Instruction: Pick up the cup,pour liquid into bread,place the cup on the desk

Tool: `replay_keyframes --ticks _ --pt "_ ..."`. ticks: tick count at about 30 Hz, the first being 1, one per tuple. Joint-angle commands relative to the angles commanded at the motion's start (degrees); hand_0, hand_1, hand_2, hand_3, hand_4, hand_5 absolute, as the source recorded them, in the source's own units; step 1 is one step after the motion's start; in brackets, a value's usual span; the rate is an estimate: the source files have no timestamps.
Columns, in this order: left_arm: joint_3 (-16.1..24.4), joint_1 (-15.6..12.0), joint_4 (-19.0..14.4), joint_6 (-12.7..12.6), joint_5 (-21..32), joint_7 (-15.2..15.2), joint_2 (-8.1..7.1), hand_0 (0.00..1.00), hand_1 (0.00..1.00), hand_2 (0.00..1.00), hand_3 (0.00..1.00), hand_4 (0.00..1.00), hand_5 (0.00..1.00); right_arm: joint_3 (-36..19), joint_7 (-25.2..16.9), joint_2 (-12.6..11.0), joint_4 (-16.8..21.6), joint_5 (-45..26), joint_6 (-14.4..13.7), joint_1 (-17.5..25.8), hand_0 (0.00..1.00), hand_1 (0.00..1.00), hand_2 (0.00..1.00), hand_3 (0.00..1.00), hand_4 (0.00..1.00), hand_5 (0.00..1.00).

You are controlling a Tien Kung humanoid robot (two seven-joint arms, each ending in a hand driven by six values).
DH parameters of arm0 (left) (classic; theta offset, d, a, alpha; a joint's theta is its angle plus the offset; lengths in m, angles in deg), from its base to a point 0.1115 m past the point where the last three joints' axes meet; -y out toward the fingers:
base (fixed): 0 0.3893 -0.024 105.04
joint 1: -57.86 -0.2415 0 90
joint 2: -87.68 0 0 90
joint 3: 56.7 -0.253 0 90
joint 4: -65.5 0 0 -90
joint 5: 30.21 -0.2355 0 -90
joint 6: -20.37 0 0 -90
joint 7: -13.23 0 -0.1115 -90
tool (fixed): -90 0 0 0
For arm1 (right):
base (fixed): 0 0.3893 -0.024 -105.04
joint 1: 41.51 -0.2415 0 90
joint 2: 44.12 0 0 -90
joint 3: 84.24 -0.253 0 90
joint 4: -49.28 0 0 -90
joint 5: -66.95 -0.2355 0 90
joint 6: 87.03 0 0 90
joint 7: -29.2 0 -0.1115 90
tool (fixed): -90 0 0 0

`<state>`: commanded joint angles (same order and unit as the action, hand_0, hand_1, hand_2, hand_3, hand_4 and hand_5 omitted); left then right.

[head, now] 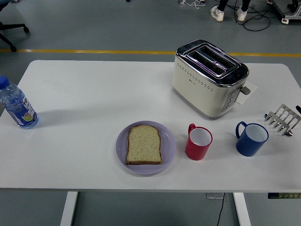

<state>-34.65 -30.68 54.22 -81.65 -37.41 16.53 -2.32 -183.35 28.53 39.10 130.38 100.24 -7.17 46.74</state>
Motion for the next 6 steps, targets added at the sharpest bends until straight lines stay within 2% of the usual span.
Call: replay_keyframes --ticks 6 --pt "-0.1 0.0 0.0 0.0 0.0 0.0 0.00 0.644 0.666 0.687 0.525 0.238 0.848 -0.2 -0.3 0.0 0.0 -0.4 -0.1 0.1 0.616 0.511 0.613 0.628 0.559 0.312"
